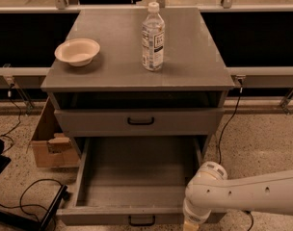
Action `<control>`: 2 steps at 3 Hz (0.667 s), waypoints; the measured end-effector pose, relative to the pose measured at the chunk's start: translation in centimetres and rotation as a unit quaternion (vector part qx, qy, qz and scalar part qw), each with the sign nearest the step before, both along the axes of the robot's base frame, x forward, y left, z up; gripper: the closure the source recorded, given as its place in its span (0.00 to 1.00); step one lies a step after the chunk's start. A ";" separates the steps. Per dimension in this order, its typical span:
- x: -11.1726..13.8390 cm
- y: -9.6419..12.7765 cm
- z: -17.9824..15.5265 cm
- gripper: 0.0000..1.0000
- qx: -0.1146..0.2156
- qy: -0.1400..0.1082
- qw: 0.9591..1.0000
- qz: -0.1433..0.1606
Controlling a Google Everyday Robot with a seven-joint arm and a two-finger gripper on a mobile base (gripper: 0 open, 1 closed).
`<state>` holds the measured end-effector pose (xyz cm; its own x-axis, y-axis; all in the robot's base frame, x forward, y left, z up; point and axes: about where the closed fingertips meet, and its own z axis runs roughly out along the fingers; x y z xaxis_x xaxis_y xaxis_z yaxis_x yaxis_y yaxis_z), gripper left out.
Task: Open middle drawer
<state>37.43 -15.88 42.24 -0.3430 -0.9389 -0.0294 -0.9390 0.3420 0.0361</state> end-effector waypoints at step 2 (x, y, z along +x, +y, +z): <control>0.0 0.0 0.0 0.00 0.000 0.000 1.000 0.000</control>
Offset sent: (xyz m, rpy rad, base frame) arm 0.0000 0.0000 0.0005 0.0000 0.0000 0.0000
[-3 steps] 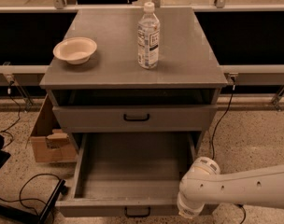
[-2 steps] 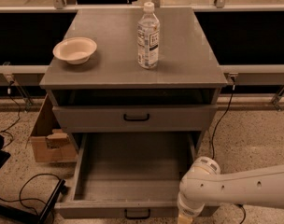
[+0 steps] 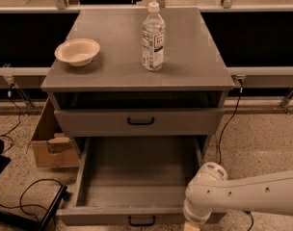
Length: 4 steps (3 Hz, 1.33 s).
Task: Open middle drawer
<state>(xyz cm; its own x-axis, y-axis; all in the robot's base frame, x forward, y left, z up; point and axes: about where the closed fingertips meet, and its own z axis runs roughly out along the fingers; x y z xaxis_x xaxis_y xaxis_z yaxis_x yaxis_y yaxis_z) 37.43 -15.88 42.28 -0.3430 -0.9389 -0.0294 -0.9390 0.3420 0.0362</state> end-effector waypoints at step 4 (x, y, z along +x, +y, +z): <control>-1.3 -12.7 31.4 0.00 -0.032 -0.131 0.984 -0.118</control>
Offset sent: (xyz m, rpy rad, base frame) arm 0.0155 -0.1053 0.2236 -0.1456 -0.3014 -0.0694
